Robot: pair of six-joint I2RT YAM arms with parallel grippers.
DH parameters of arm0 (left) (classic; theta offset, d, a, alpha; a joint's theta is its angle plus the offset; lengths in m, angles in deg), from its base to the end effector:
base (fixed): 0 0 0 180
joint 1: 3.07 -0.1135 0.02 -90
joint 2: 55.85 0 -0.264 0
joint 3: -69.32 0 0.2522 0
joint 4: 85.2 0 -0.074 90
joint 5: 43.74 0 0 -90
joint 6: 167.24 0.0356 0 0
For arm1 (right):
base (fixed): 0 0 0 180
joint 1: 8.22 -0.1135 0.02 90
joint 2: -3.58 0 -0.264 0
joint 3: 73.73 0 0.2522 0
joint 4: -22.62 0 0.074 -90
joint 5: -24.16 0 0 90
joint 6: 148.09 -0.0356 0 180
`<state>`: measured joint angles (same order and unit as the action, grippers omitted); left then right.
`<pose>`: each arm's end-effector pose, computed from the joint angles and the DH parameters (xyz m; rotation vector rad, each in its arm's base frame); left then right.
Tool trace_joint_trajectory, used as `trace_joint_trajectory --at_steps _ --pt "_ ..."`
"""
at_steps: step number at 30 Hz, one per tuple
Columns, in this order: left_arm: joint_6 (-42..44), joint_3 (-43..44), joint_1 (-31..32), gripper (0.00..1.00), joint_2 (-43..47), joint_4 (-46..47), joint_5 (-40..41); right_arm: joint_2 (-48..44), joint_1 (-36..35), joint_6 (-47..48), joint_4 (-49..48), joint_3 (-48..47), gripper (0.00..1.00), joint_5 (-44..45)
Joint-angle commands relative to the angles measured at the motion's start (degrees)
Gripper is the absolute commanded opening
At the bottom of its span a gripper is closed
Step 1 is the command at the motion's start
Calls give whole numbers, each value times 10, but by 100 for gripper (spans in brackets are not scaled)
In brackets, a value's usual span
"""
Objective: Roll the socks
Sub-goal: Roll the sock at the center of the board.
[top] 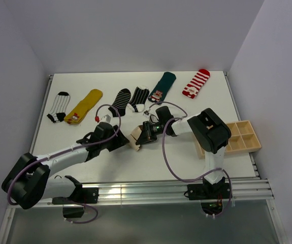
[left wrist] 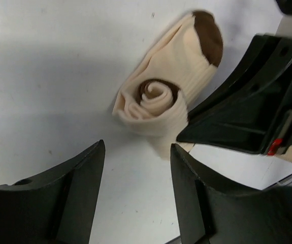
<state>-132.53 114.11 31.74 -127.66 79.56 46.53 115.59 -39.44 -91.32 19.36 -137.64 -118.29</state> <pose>0.1999 -0.1388 0.1760 -0.4368 2.4034 -0.7609 0.2892 0.2083 0.1031 -0.4657 2.4951 1.5876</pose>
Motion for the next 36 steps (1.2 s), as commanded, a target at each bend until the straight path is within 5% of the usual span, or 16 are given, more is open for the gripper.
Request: trace_joint_trajectory --at_steps 1,19,26,30,36 --pt "-34 -38 20 60 26 123 22 39 5 18 98 1 0 51" --pt "-53 18 29 53 -132 129 71 62 7 52 178 -55 2 77" --pt "-77 32 35 53 -167 123 67 39 2 74 198 -63 27 125" --pt "-90 39 42 51 -182 125 59 33 -4 85 216 -73 30 149" --pt "-102 60 48 31 -192 65 79 -59 -15 87 176 -30 42 245"
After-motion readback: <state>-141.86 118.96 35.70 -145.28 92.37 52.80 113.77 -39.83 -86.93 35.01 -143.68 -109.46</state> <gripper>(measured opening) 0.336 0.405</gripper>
